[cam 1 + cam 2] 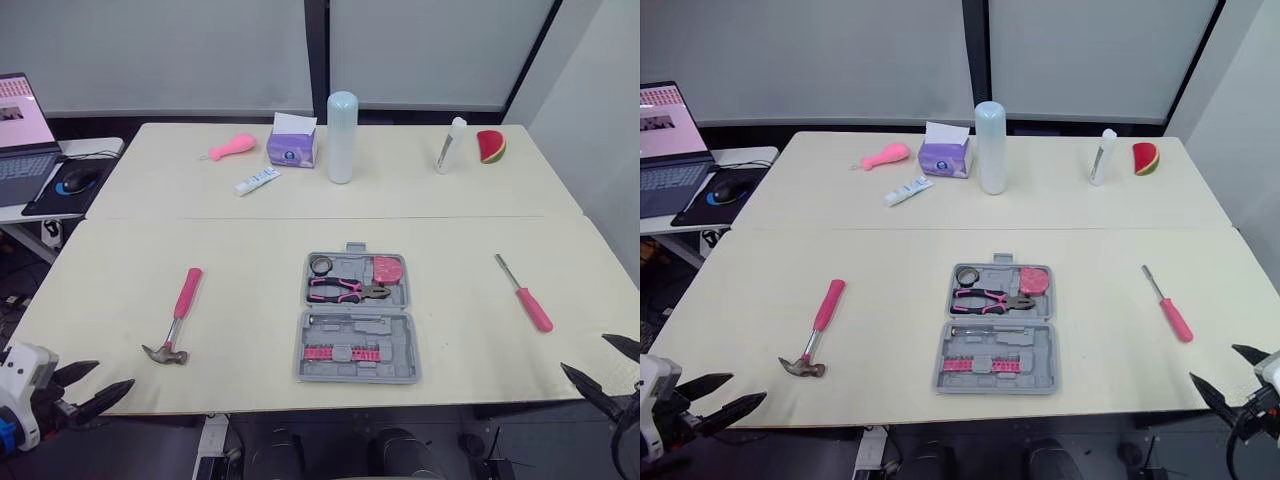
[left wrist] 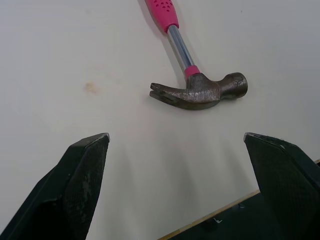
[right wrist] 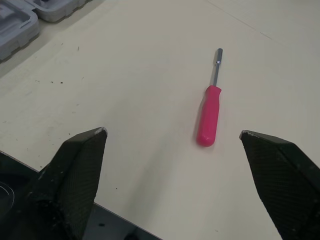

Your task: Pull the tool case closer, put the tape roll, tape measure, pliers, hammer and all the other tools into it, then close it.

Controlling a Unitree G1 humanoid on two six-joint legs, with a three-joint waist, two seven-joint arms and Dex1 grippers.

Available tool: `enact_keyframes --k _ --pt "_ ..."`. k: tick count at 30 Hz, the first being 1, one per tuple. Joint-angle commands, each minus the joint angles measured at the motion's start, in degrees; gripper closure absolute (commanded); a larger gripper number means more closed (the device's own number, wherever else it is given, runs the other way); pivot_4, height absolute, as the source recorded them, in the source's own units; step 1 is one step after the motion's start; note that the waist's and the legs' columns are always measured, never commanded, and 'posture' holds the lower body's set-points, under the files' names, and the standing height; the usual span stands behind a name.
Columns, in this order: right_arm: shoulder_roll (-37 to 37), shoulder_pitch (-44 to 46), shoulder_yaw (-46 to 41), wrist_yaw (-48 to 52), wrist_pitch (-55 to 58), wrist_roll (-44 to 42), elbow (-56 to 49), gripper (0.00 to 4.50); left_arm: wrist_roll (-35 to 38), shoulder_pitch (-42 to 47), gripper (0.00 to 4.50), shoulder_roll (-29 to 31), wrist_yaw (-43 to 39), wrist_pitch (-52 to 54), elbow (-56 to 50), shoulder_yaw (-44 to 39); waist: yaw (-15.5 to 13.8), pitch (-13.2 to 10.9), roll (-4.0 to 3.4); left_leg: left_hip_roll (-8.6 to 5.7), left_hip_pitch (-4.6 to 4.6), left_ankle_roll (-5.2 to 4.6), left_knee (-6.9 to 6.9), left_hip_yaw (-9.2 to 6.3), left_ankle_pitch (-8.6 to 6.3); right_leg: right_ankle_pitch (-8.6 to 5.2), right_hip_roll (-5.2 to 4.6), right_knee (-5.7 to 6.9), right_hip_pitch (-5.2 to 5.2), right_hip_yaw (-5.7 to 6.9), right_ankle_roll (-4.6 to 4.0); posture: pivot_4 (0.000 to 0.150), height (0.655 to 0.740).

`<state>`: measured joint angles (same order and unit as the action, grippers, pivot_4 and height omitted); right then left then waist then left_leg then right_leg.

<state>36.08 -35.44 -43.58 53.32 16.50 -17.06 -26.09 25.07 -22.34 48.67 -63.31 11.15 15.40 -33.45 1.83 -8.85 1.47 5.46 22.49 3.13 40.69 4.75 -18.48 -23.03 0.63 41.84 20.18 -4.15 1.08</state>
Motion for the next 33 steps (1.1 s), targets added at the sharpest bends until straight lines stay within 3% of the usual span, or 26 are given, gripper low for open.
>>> enact_keyframes --k 1,9,15,24,33 --pt "1.96 -0.25 -1.16 0.62 -1.26 -0.55 1.28 0.03 0.96 -0.54 0.00 -0.54 0.86 0.46 -2.23 -1.77 0.00 0.01 0.01 0.00 0.00 0.00 0.00 0.00 0.00 0.00 0.00 -0.02 -0.01 0.00 0.00 0.150 0.7075" --pt "5.30 1.06 -1.23 1.44 -2.54 -0.94 4.30 0.03 1.77 -2.23 0.00 -2.52 3.47 2.24 -5.19 -3.11 0.00 0.02 0.02 0.02 0.00 0.01 -0.02 -0.01 -0.01 0.00 0.00 -0.08 -0.05 -0.01 0.00 0.150 0.7075" --pt "11.82 5.00 3.32 5.64 0.57 -4.32 -3.10 0.03 5.22 -1.49 0.00 -3.09 8.50 11.54 -11.89 -4.25 0.06 0.02 0.02 0.03 -0.02 0.01 -0.02 -0.05 -0.01 0.00 0.00 -0.09 -0.10 -0.02 0.00 0.150 0.7075" --pt "23.72 25.87 18.51 6.61 13.22 -16.83 -12.94 0.03 5.85 3.91 0.00 -1.99 18.66 25.88 -19.52 -2.56 -0.07 0.01 0.05 0.02 0.01 0.03 0.02 -0.20 0.01 0.00 0.00 -0.11 -0.15 0.01 0.00 0.150 0.7075" --pt "25.10 43.56 31.48 6.84 17.24 -20.95 -12.30 0.03 3.19 9.95 0.00 -3.13 25.53 30.42 -23.16 3.42 -0.28 -0.02 0.17 -0.02 0.20 0.08 0.06 -0.33 0.04 0.00 -0.19 -0.18 -0.05 0.12 0.00 0.150 0.7075"
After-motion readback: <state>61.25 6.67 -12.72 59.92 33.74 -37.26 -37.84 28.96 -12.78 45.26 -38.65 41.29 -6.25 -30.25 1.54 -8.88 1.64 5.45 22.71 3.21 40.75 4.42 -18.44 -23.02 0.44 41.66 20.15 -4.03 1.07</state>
